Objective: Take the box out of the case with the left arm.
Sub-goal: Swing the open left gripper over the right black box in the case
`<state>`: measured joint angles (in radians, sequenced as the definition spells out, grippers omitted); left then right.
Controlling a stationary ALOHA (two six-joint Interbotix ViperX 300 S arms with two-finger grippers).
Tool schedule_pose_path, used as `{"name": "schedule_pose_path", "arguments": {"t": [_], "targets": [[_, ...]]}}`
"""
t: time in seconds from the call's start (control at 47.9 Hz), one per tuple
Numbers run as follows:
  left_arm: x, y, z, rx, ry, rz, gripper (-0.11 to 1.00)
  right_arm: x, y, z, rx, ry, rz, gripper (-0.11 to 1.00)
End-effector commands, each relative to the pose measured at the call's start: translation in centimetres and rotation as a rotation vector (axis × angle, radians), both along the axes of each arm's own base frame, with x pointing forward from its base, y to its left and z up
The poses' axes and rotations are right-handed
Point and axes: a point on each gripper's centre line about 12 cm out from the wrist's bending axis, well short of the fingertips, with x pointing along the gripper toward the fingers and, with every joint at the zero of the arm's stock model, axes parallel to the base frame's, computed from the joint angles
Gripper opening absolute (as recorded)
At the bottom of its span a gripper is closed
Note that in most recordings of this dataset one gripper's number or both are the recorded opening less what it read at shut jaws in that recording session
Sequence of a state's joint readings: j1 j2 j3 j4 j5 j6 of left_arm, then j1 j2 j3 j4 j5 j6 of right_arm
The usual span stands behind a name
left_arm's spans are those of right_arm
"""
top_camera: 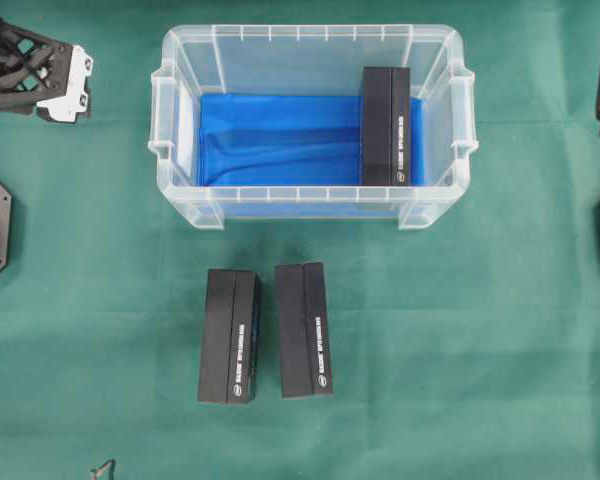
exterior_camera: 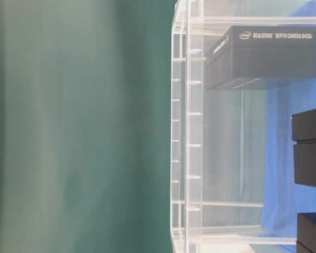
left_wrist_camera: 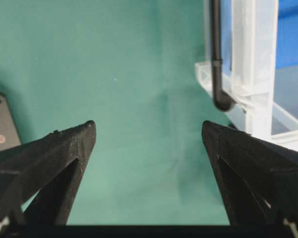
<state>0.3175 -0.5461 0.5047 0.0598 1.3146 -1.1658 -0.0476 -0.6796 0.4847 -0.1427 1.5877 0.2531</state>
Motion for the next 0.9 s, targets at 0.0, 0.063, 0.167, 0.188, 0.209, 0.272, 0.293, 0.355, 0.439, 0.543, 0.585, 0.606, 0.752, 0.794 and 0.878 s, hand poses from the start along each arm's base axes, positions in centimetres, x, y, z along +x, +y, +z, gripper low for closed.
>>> {"name": "schedule_pose_path", "arguments": {"t": [0.0, 0.063, 0.167, 0.188, 0.209, 0.272, 0.293, 0.355, 0.439, 0.543, 0.585, 0.606, 0.752, 0.794, 0.878], "targets": [[0.6, 0.1, 0.9, 0.007, -0.030, -0.004, 0.90, 0.2, -0.1, 0.3, -0.003, -0.021, 0.002, 0.00], [0.9, 0.2, 1.0, 0.008, -0.028, -0.004, 0.90, 0.3, -0.1, 0.3, -0.005, -0.025, 0.002, 0.00], [1.4, 0.4, 1.0, 0.006, -0.024, -0.002, 0.90, 0.5, -0.1, 0.3, -0.006, -0.038, 0.004, 0.00], [1.5, 0.4, 1.0, 0.006, -0.024, -0.002, 0.90, 0.5, -0.1, 0.3, -0.006, -0.039, 0.004, 0.00], [1.6, 0.4, 1.0, 0.005, -0.023, -0.002, 0.90, 0.5, -0.1, 0.3, -0.005, -0.041, 0.005, 0.00], [1.9, 0.5, 1.1, 0.005, -0.023, -0.002, 0.90, 0.5, -0.1, 0.3, -0.006, -0.042, 0.005, 0.00], [2.0, 0.5, 1.1, 0.004, -0.021, -0.002, 0.90, 0.5, -0.1, 0.3, -0.006, -0.042, 0.005, 0.00], [2.6, 0.5, 1.2, 0.002, -0.020, -0.010, 0.90, 0.6, -0.1, 0.3, -0.006, -0.041, 0.005, 0.00], [3.3, 0.5, 1.3, 0.001, -0.018, -0.015, 0.90, 0.5, -0.1, 0.3, -0.006, -0.041, 0.005, 0.00], [4.3, 0.8, 1.4, 0.000, -0.015, -0.015, 0.90, 0.8, -0.1, 0.2, -0.006, -0.034, 0.005, 0.00], [4.7, 0.9, 1.5, 0.000, -0.015, -0.016, 0.90, 0.9, -0.1, 0.0, -0.006, -0.031, 0.005, 0.00], [4.9, 1.0, 1.6, 0.001, -0.018, -0.016, 0.90, 1.0, -0.1, 0.0, -0.006, -0.033, 0.006, 0.00], [6.7, 1.3, 2.1, -0.001, -0.025, -0.014, 0.90, 2.0, -0.1, -0.4, -0.005, -0.041, 0.006, 0.00], [7.3, 1.2, 2.2, -0.003, -0.027, -0.011, 0.90, 2.4, -0.2, -0.4, -0.006, -0.051, 0.009, 0.00], [8.7, 1.2, 2.4, -0.008, -0.034, -0.006, 0.90, 2.8, -0.2, -0.5, -0.007, -0.062, 0.011, 0.00]]}}
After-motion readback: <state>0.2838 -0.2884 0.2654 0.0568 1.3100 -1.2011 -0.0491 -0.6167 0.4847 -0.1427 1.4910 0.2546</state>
